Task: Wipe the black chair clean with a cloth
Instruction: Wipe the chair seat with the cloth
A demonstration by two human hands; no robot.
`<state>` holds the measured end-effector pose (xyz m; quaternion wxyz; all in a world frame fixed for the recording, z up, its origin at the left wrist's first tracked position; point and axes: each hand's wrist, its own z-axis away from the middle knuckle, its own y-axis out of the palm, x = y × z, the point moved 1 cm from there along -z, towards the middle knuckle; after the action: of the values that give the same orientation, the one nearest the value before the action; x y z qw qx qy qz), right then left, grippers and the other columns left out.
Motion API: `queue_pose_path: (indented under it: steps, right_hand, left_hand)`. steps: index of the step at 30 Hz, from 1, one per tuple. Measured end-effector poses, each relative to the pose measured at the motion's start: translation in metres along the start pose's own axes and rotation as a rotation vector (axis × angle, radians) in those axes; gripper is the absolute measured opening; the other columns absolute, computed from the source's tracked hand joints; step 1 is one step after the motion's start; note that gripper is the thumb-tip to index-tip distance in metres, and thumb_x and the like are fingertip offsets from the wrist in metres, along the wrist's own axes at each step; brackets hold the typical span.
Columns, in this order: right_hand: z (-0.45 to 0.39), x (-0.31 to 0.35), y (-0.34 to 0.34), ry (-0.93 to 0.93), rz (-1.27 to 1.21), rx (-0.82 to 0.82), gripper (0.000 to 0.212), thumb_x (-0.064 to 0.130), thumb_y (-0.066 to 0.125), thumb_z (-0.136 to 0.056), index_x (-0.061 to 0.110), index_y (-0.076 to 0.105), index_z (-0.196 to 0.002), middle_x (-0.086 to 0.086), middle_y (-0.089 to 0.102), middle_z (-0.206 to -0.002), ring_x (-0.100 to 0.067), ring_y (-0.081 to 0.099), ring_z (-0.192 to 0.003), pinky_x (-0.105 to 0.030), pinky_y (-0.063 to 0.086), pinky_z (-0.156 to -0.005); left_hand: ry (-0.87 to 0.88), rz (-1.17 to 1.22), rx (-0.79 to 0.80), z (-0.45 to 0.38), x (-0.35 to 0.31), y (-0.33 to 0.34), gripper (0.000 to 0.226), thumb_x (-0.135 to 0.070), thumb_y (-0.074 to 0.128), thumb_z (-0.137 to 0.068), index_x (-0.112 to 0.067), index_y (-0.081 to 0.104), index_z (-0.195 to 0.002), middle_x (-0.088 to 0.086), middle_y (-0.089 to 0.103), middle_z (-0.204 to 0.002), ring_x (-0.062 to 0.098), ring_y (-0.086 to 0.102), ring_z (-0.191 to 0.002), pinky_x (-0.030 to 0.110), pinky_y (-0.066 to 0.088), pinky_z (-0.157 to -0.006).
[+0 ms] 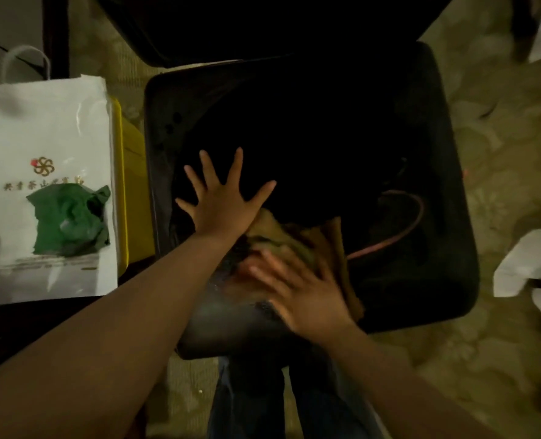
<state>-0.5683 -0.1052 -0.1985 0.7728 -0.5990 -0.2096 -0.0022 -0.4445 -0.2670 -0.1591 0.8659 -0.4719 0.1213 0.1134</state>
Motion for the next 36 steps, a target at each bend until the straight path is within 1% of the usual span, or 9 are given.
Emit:
queue_pose_path:
  steps: [3,7,13,17,19,22,26,31,36]
  right_hand:
    - [0.025,-0.090,-0.027,0.428,-0.022,-0.048,0.061,0.049,0.023,-0.087,0.046,0.004,-0.145,0.010,0.007,-0.157,-0.015,0.001,-0.144,-0.065,0.021,-0.106]
    - [-0.016,-0.119,-0.046,0.879,-0.069,-0.186,0.057,0.051,0.013,-0.090,0.042,0.011,-0.146,0.006,0.004,-0.158,-0.027,-0.003,-0.145,-0.066,-0.005,-0.106]
    - [-0.057,-0.003,-0.015,0.318,-0.001,-0.137,0.050,0.043,0.024,-0.092,0.032,0.051,-0.132,0.002,0.038,-0.148,-0.029,0.029,-0.139,-0.068,0.011,-0.103]
    - [-0.011,-0.030,-0.013,-0.039,-0.027,-0.029,0.047,0.047,0.031,-0.091,0.034,0.046,-0.134,0.006,0.039,-0.147,-0.018,0.029,-0.139,-0.056,0.030,-0.106]
    - [0.013,-0.084,-0.024,0.080,0.057,-0.054,0.050,0.054,0.026,-0.091,0.037,0.039,-0.137,0.005,0.041,-0.146,-0.020,0.028,-0.137,-0.061,0.034,-0.101]
    - [0.015,-0.160,-0.054,0.540,0.078,-0.110,0.058,0.064,0.022,-0.089,0.045,0.021,-0.143,0.007,0.019,-0.155,-0.032,0.010,-0.143,-0.070,0.005,-0.103]
    - [-0.054,-0.159,-0.071,0.848,-0.114,-0.159,0.054,0.055,0.023,-0.095,0.047,0.003,-0.145,0.005,-0.008,-0.158,-0.037,-0.012,-0.142,-0.071,-0.006,-0.103]
    - [-0.083,-0.064,-0.043,0.380,-0.132,-0.164,0.045,0.042,0.030,-0.091,0.034,0.052,-0.130,0.003,0.036,-0.149,-0.032,0.027,-0.139,-0.055,0.043,-0.091]
    - [-0.015,-0.100,-0.038,0.156,-0.042,-0.126,0.047,0.049,0.033,-0.088,0.041,0.042,-0.133,0.008,0.043,-0.144,-0.019,0.034,-0.136,-0.049,0.048,-0.085]
  left_hand:
    - [-0.054,-0.012,0.025,-0.002,-0.001,0.005,0.083,-0.073,0.037,-0.078,-0.044,-0.005,-0.144,0.007,-0.025,-0.154,0.035,-0.025,-0.139,0.072,-0.001,-0.103]
    - [-0.091,0.032,-0.023,-0.001,-0.005,0.012,0.079,-0.072,0.034,-0.080,-0.044,-0.002,-0.144,0.006,-0.024,-0.154,0.033,-0.026,-0.139,0.071,-0.006,-0.103]
    - [-0.013,-0.021,-0.118,-0.008,-0.041,0.010,0.075,-0.072,0.030,-0.082,-0.042,0.002,-0.145,0.007,-0.017,-0.156,0.028,-0.022,-0.141,0.067,-0.006,-0.105]
    - [0.114,-0.005,-0.092,-0.024,-0.079,0.007,0.072,-0.070,0.028,-0.084,-0.042,0.002,-0.145,0.003,-0.016,-0.157,0.027,-0.022,-0.142,0.068,-0.006,-0.105]
    - [0.134,-0.016,-0.064,-0.033,-0.092,0.008,0.072,-0.070,0.028,-0.084,-0.042,0.002,-0.146,0.003,-0.017,-0.157,0.029,-0.022,-0.141,0.069,-0.005,-0.104]
    - [0.103,-0.026,-0.015,-0.040,-0.101,0.013,0.073,-0.072,0.027,-0.082,-0.044,0.000,-0.145,0.003,-0.019,-0.156,0.029,-0.024,-0.141,0.070,-0.006,-0.103]
    - [0.046,-0.003,0.036,-0.037,-0.101,0.023,0.071,-0.072,0.025,-0.083,-0.046,0.001,-0.144,0.000,-0.019,-0.156,0.026,-0.022,-0.142,0.070,-0.005,-0.105]
    - [0.026,-0.030,-0.047,-0.044,-0.098,0.015,0.066,-0.071,0.020,-0.084,-0.047,0.002,-0.143,-0.001,-0.014,-0.157,0.024,-0.018,-0.143,0.067,-0.006,-0.106]
    - [0.021,0.014,-0.019,-0.063,-0.101,0.000,0.067,-0.071,0.021,-0.084,-0.046,0.003,-0.144,-0.001,-0.016,-0.157,0.027,-0.020,-0.142,0.071,-0.004,-0.104]
